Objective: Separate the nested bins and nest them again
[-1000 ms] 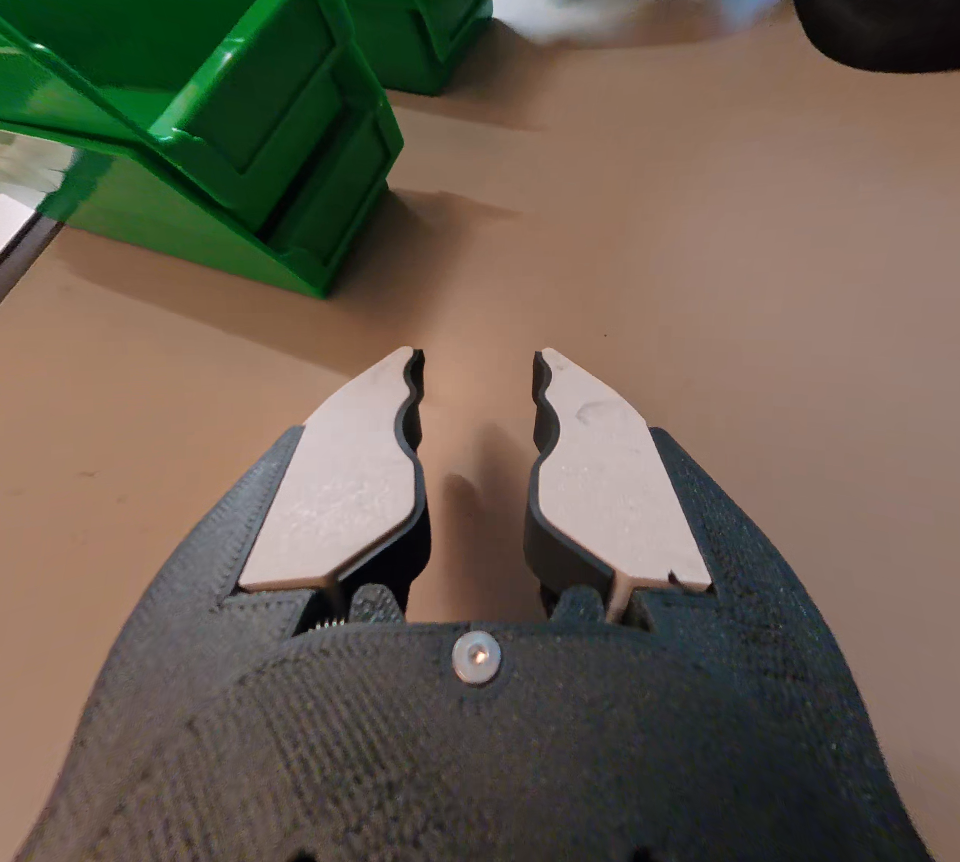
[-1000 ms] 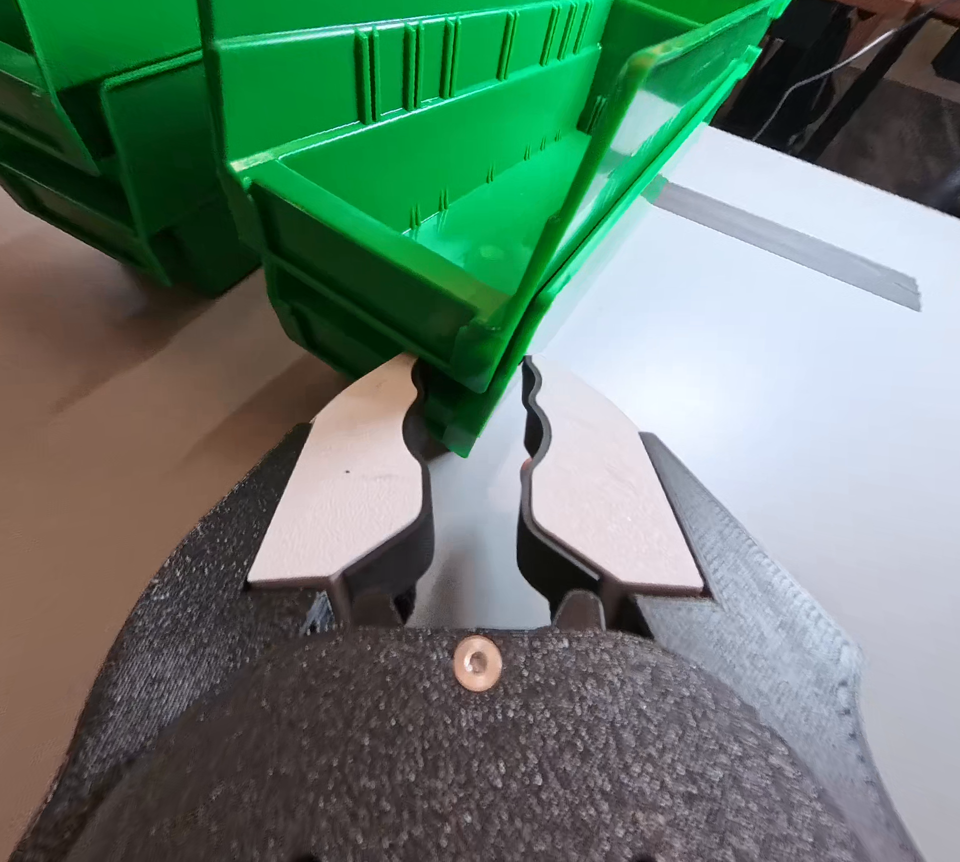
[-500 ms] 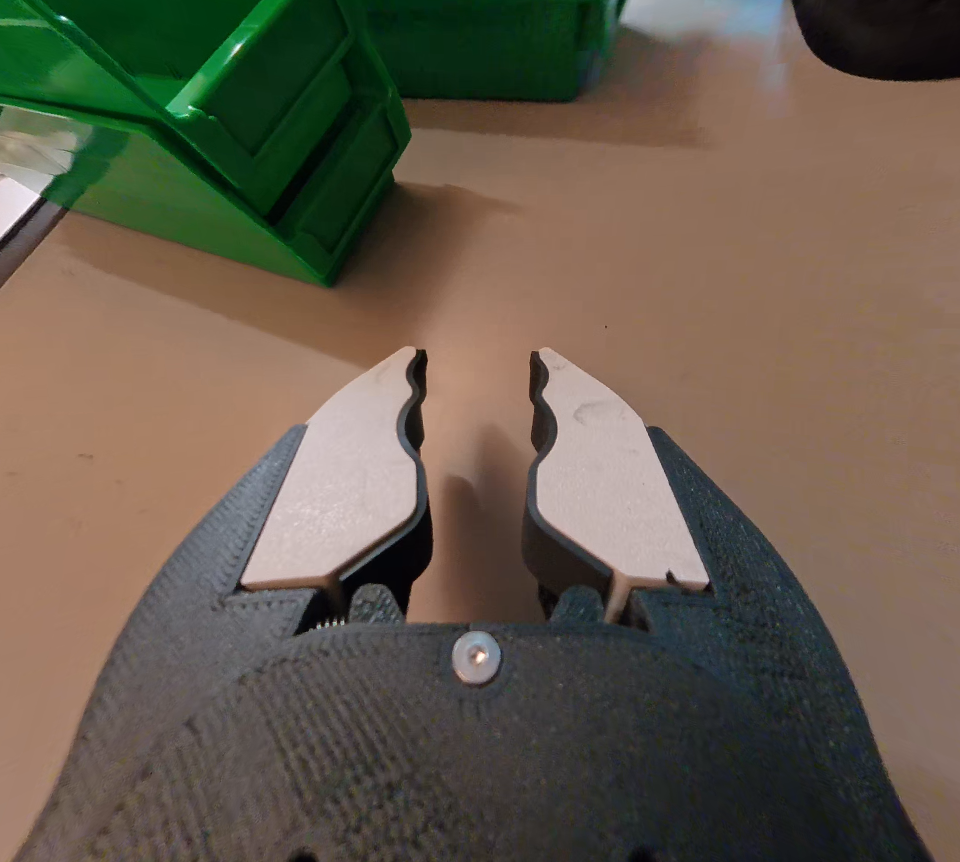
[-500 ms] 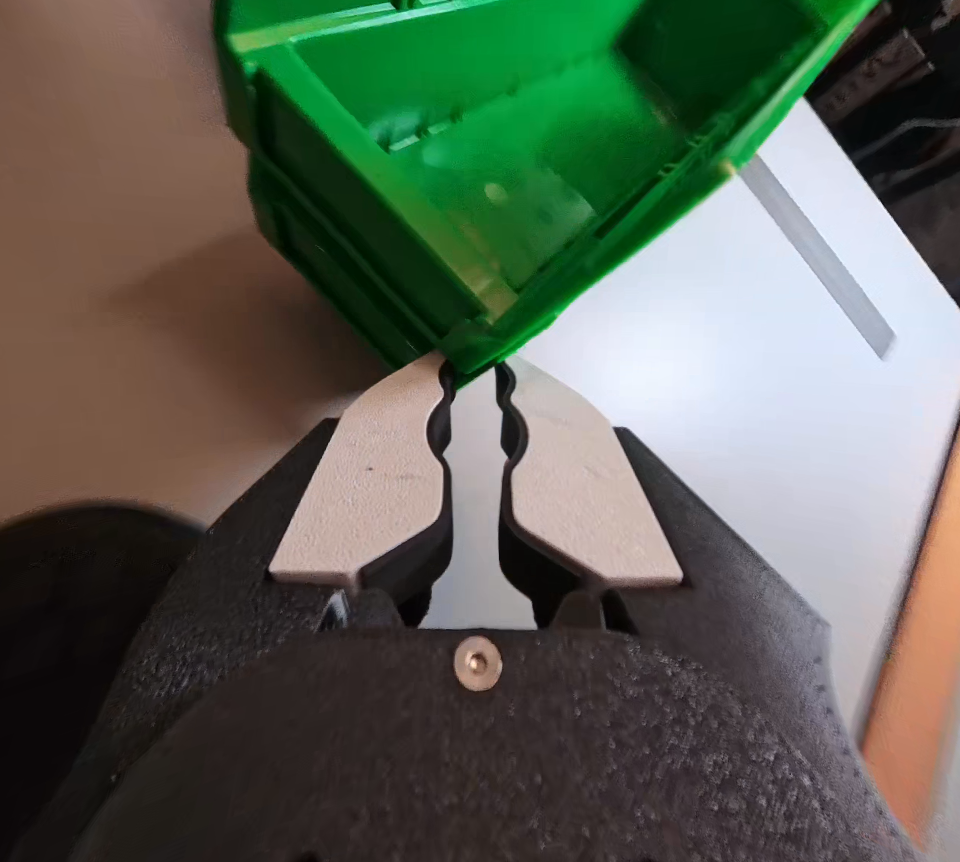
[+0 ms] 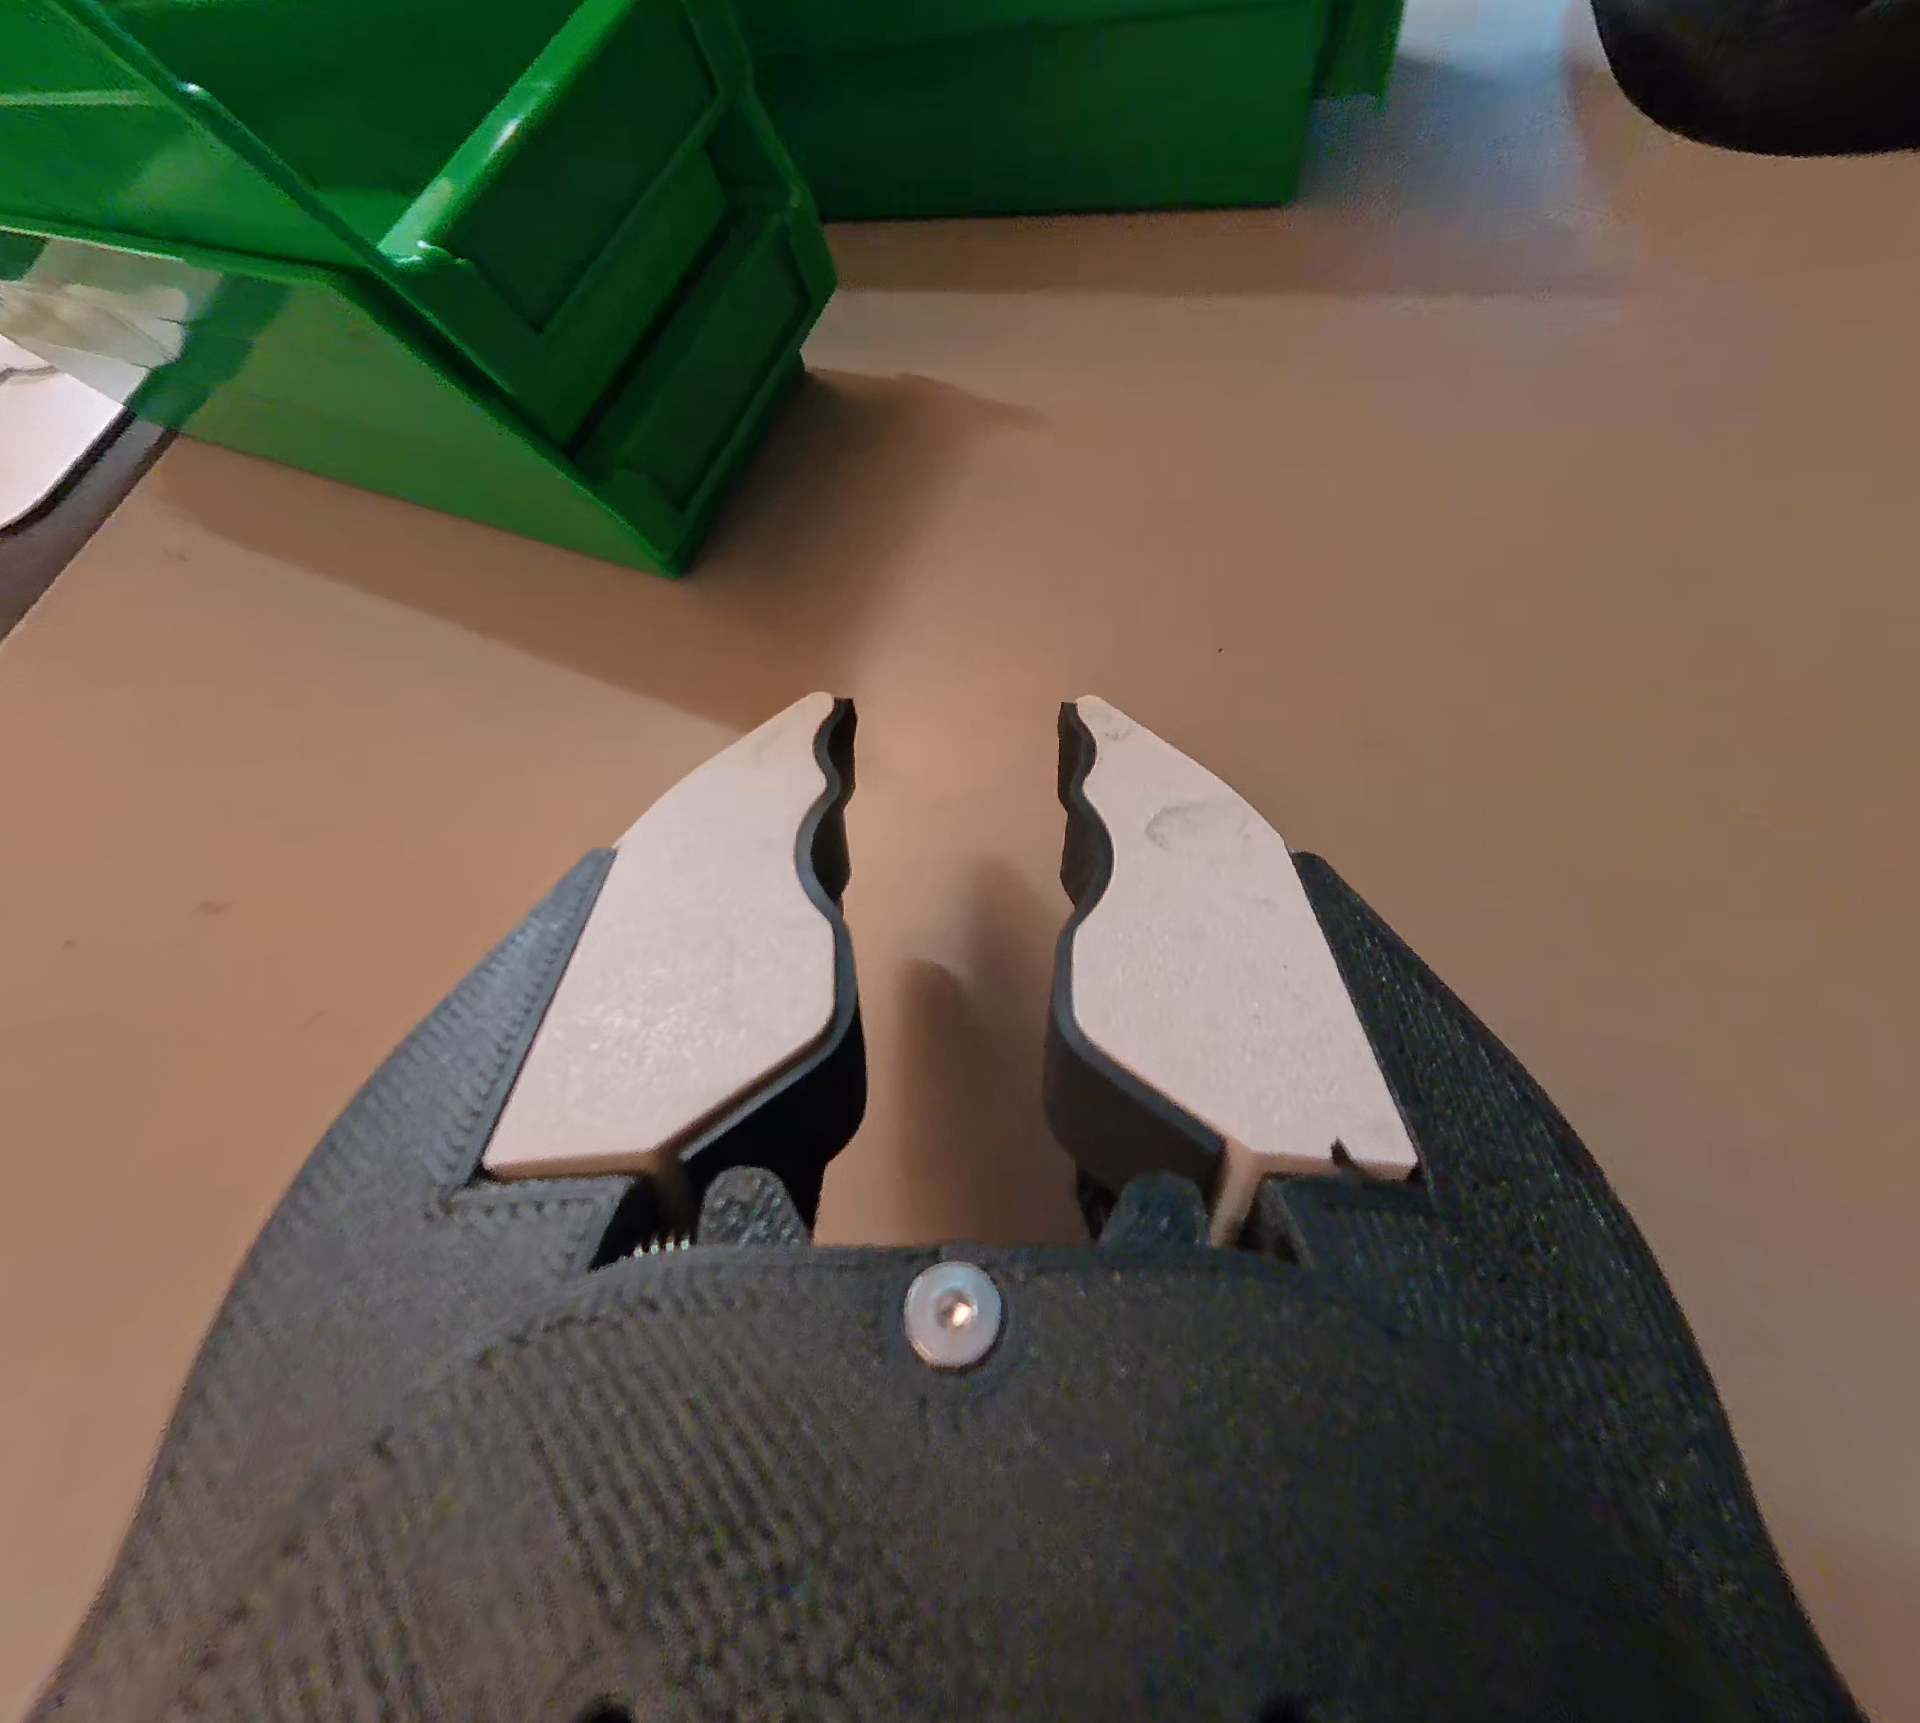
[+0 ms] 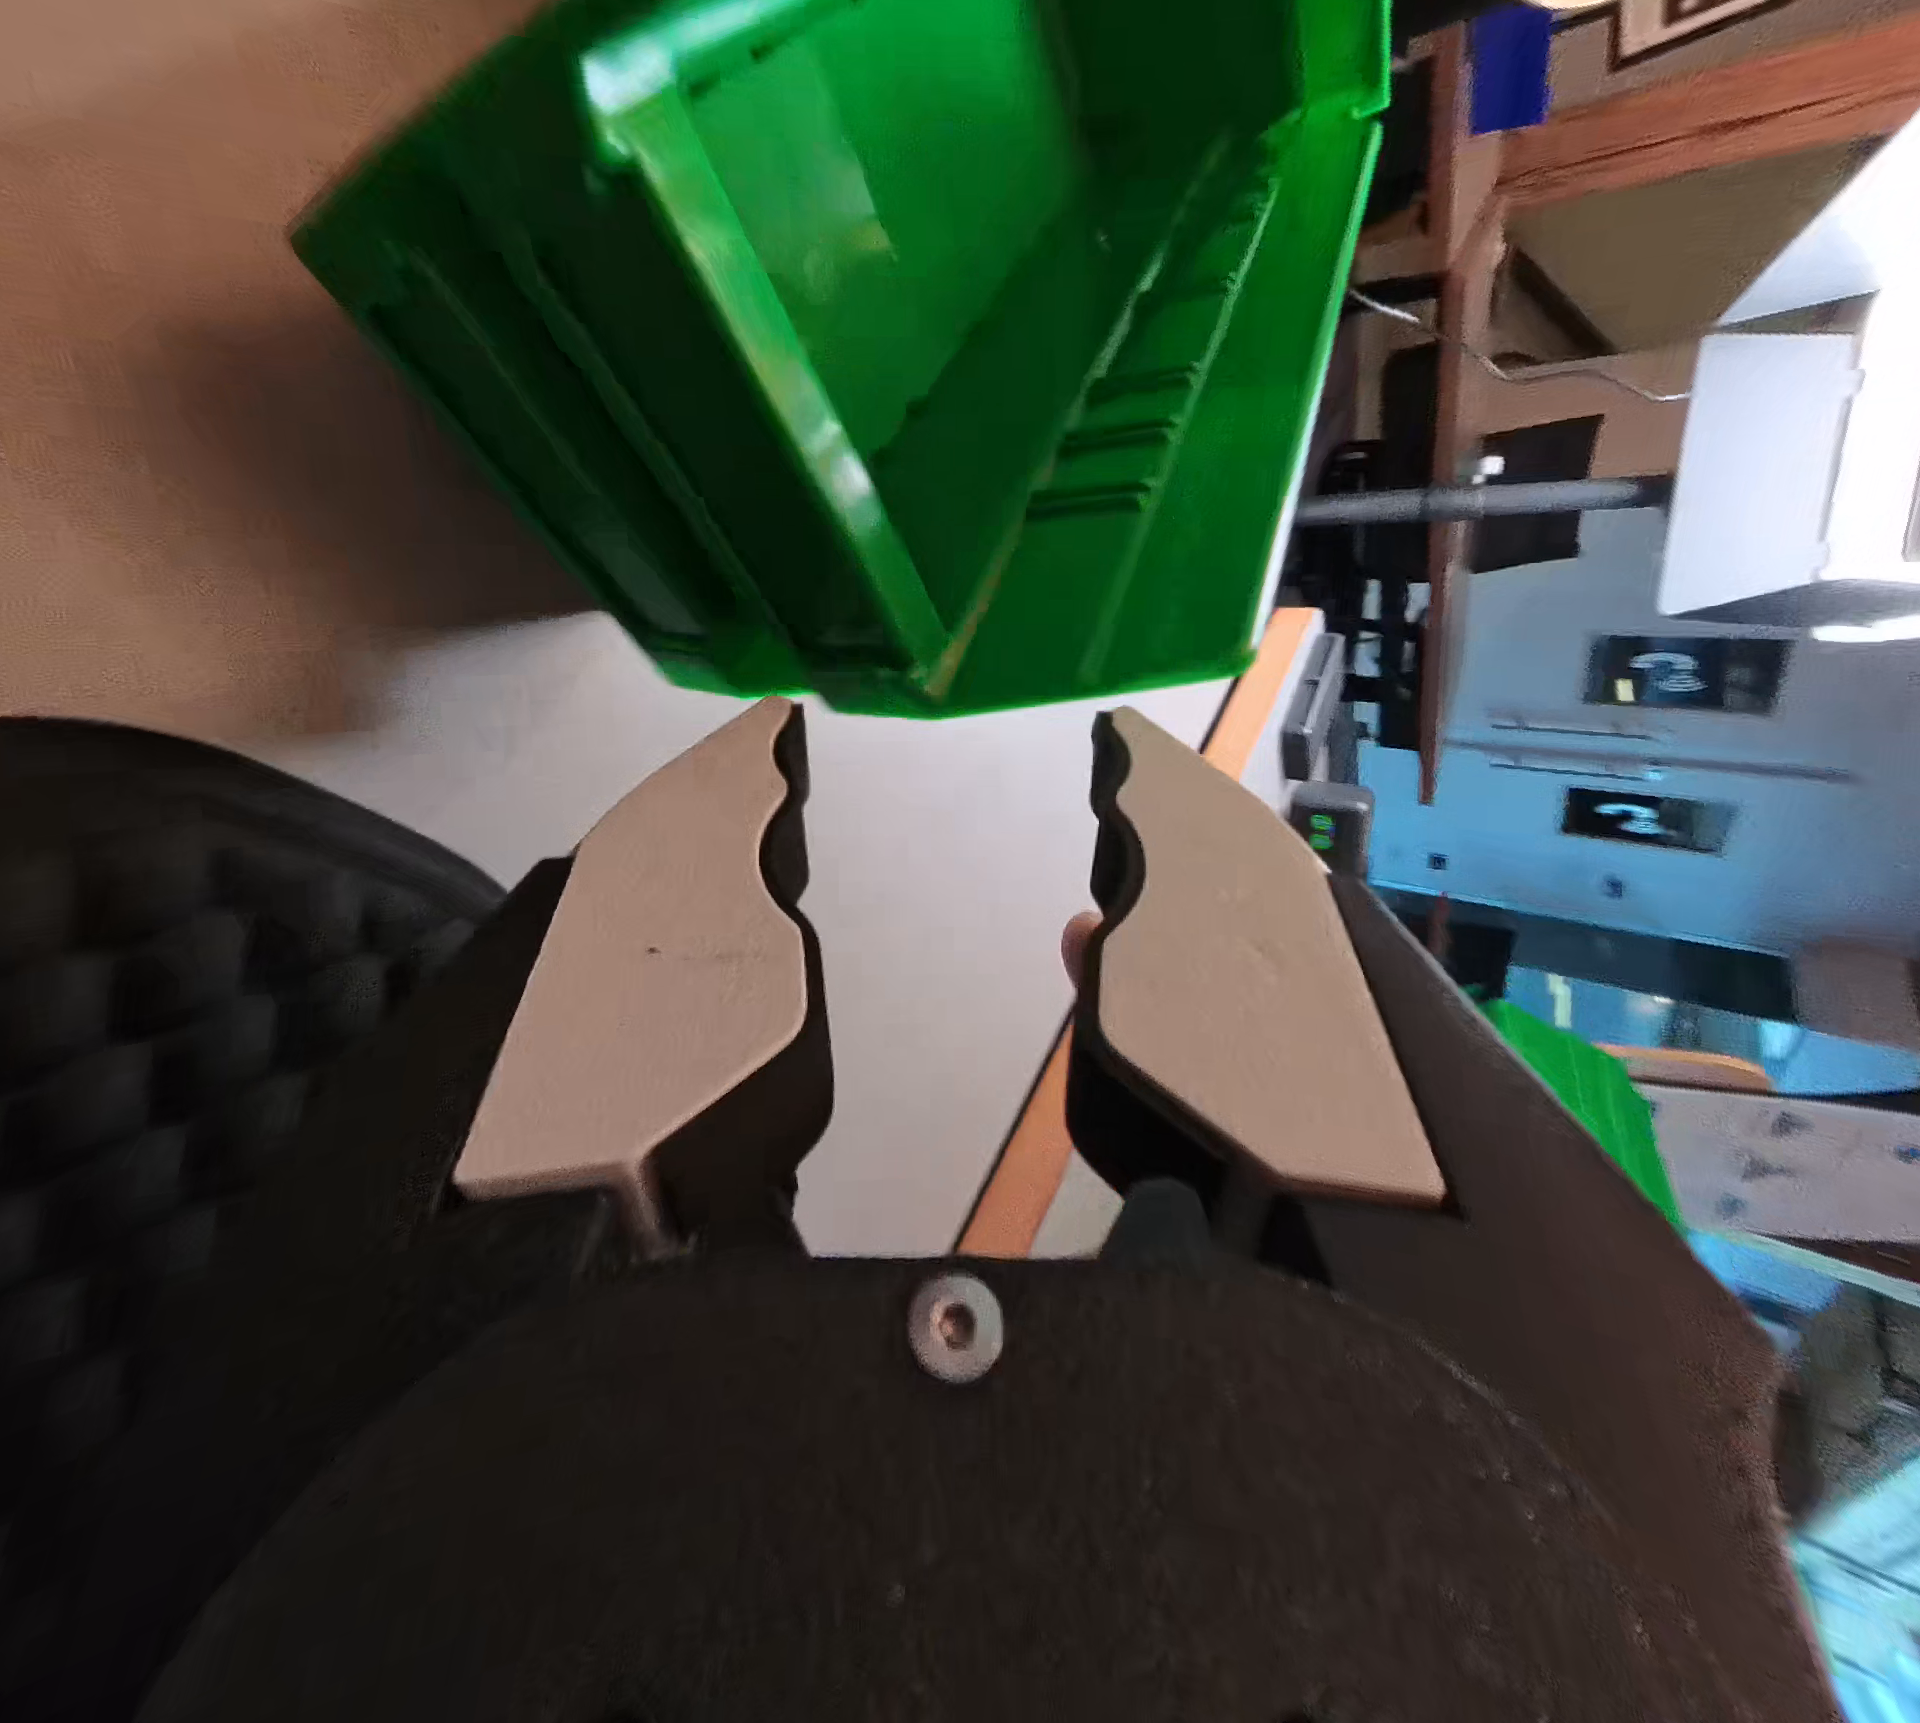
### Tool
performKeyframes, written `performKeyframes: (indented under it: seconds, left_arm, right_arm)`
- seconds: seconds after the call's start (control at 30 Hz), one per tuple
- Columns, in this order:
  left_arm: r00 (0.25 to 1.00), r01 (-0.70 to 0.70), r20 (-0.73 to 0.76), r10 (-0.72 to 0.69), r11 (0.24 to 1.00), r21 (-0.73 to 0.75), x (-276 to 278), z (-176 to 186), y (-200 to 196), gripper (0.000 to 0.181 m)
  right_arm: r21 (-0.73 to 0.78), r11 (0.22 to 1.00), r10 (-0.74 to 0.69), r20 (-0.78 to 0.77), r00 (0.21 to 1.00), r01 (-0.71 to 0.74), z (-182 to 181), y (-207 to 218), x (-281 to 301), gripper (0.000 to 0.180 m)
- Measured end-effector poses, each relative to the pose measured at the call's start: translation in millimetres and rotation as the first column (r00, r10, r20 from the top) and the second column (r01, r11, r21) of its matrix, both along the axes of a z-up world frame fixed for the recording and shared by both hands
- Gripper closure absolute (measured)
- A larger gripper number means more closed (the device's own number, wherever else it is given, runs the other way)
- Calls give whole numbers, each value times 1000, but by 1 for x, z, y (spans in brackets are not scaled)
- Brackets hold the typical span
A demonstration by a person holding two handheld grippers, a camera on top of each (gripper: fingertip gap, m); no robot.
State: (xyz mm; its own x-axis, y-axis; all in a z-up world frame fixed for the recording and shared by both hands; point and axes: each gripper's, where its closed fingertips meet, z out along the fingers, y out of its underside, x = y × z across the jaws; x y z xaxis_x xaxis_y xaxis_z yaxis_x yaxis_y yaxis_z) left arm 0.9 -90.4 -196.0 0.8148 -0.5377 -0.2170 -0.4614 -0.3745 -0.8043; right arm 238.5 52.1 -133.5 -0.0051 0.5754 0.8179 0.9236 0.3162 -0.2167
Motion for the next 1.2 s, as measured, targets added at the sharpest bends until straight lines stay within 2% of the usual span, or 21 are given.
performKeyframes:
  seconds: [0.07, 0.13, 0.23, 0.37, 0.5, 0.63, 0.67, 0.8, 1.0, 1.2]
  left_arm:
    - [1000, -7, 6, 7, 1000, 0, -3, 1, 0, 143]
    - [1000, -10, 8, 10, 1000, -4, -5, 0, 0, 143]
    - [1000, -4, 11, 4, 1000, -15, -5, -2, 1, 144]
    - [1000, 11, -9, -11, 1000, -22, -1, -5, 0, 143]
    - [1000, 9, -18, -10, 1000, -21, -4, -6, -2, 144]
    - [1000, 4, -8, -4, 999, -37, -7, -8, -2, 145]
    - [1000, 6, -9, -6, 999, -41, -8, -9, -2, 145]
    - [1000, 16, -19, -17, 999, -42, -7, -10, -3, 145]
    - [999, 21, -24, -22, 999, -38, -7, -10, -4, 146]
    - [999, 19, -29, -20, 999, -39, -8, -11, -4, 146]
  right_arm:
    - [-69, 998, -10, -45, 999, 7, 2, -5, -3, 126]
    - [-51, 998, 26, -61, 998, -29, 12, -13, -7, 124]
    - [-65, 979, 193, -43, 980, -195, 11, -37, -28, 114]
    - [-73, 957, 288, 148, 946, -280, -23, -28, -43, 94]
    - [-102, 941, 339, 330, 881, -324, -54, -3, -50, 89]
    - [-138, 925, 378, 429, 821, -353, -65, 10, -53, 100]
    - [-146, 922, 385, 433, 815, -359, -64, 11, -54, 107]
    - [-177, 926, 378, 440, 815, -334, -64, 15, -56, 110]
    - [-182, 942, 333, 398, 855, -283, -62, 13, -60, 111]
    - [-183, 952, 290, 300, 909, -244, -44, 9, -68, 113]
